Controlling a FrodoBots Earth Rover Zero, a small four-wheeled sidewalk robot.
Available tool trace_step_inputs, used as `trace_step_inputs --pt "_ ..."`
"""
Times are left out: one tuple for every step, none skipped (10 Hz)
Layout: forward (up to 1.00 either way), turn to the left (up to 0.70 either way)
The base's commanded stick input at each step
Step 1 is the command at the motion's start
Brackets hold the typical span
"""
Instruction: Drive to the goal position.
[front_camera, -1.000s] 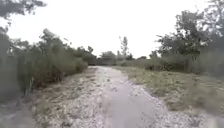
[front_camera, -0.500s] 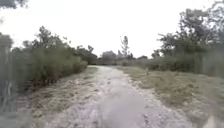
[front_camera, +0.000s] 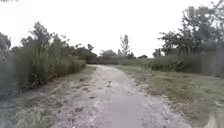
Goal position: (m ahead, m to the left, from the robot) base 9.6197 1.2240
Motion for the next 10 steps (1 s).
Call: trace_step_inputs --pt "0.85 -0.34" --pt "0.85 -0.29" --pt "0.85 -0.06" --pt "0.85 0.00" --pt "0.85 0.00" --pt "0.85 0.00" --pt "0.85 0.00" --pt "0.85 0.00" --pt "0.85 0.00" --pt "0.85 0.00"
